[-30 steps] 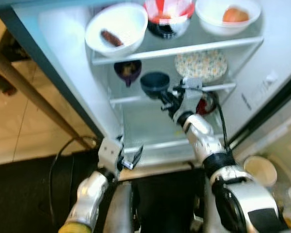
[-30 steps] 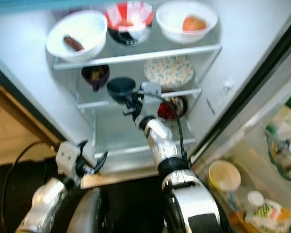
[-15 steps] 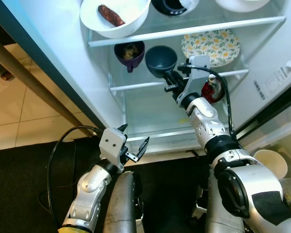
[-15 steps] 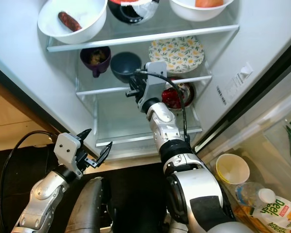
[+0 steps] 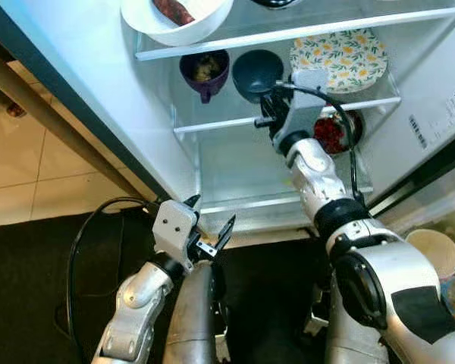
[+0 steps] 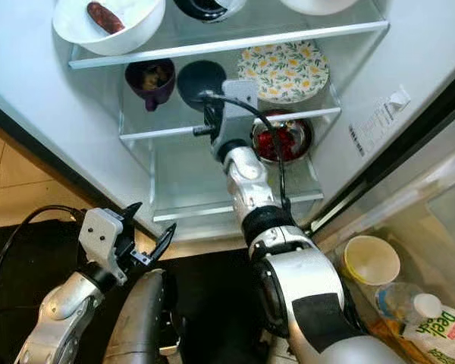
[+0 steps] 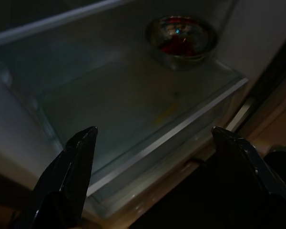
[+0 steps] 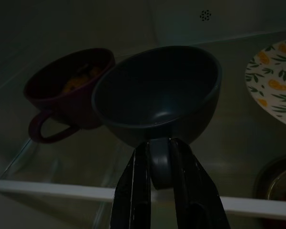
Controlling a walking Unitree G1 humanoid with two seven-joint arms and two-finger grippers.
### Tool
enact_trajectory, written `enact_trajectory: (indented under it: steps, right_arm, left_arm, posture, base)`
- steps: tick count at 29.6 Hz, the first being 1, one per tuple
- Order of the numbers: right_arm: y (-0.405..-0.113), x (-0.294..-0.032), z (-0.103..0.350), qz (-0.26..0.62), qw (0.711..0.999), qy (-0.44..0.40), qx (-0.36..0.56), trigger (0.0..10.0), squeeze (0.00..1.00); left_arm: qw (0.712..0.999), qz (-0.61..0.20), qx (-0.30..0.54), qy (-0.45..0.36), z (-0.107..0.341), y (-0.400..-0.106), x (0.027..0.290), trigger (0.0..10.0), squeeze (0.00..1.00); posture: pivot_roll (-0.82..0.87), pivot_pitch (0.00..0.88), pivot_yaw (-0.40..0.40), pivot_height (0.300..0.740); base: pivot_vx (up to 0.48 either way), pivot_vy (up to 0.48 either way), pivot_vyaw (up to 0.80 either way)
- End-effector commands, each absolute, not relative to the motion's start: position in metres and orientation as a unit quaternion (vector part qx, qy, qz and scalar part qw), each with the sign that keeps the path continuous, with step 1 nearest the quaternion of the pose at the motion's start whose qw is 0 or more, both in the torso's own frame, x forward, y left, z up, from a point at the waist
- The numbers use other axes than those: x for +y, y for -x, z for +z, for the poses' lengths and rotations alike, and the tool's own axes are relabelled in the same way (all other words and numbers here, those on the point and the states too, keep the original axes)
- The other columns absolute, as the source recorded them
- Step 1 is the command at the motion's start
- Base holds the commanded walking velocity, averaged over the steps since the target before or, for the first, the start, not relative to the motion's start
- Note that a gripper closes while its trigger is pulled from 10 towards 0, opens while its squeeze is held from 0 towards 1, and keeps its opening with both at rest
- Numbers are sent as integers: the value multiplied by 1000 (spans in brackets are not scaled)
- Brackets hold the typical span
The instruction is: Restocking fridge
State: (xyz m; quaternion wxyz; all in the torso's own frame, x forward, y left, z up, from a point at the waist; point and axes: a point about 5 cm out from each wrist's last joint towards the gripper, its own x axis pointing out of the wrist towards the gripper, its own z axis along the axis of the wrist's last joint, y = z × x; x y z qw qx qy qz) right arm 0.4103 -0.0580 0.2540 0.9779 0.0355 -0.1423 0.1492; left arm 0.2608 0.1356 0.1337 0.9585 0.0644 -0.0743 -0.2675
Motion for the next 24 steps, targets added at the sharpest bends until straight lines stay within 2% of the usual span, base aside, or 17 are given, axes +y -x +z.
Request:
enact_trajectory:
  steps: [1, 4, 5, 6, 9, 10, 16, 17, 18, 20, 21, 24]
  right_arm:
    - [-409, -52, 241, 153, 981, -31, -118, 10000, 0]
    - [-409, -50, 246, 144, 981, -26, -125, 10000, 0]
    - [-410, -49, 250, 140, 981, -27, -128, 10000, 31]
    - [-410, -49, 252, 136, 982, -26, -130, 10000, 314]
    - [-410, -49, 253, 135, 982, -27, -131, 10000, 314]
    - [-410, -50, 254, 128, 982, -26, -135, 10000, 1000]
    - [-411, -59, 260, 116, 980, -55, -153, 10000, 1000]
    - [-412, -62, 262, 115, 978, -60, -162, 10000, 600]
    - [-412, -66, 265, 116, 976, -66, -172, 10000, 133]
    - [-412, -68, 266, 116, 975, -69, -177, 10000, 133]
    - [-412, -79, 269, 116, 971, -81, -194, 10000, 0]
    - [-411, -82, 270, 116, 969, -85, -201, 10000, 0]
  left_arm:
    - [959, -271, -56, -64, 128, -255, 138, 10000, 0]
    - [959, -270, -55, -63, 129, -254, 137, 10000, 0]
    - [959, -270, -55, -62, 129, -254, 136, 10000, 0]
    - [959, -270, -54, -61, 130, -253, 135, 10000, 0]
    - [960, -270, -53, -60, 130, -253, 135, 10000, 0]
    - [960, -269, -54, -59, 130, -253, 134, 10000, 0]
    - [959, -272, -52, -55, 131, -256, 130, 10000, 0]
    - [959, -274, -53, -53, 132, -256, 129, 10000, 0]
    - [958, -276, -54, -52, 132, -257, 127, 10000, 0]
    - [958, -278, -55, -51, 133, -258, 126, 10000, 0]
    - [957, -280, -59, -49, 134, -262, 124, 10000, 0]
    - [957, -280, -60, -49, 135, -263, 124, 10000, 0]
  posture:
    - [225, 520, 104, 580]
    - [226, 518, 99, 580]
    - [224, 516, 96, 580]
    - [224, 514, 94, 580]
    - [224, 514, 94, 580]
    - [219, 509, 92, 580]
    - [200, 497, 92, 580]
    - [198, 492, 92, 580]
    - [191, 482, 89, 580]
    - [189, 477, 88, 580]
    - [176, 458, 83, 580]
    - [173, 455, 82, 580]
  base:
    - [0, 0, 0]
    - [0, 0, 0]
    - [0, 0, 0]
    - [0, 0, 0]
    - [0, 0, 0]
    - [0, 0, 0]
    - [0, 0, 0]
    - [0, 0, 0]
    - [0, 0, 0]
    - [0, 0, 0]
    - [0, 0, 0]
    - [0, 0, 0]
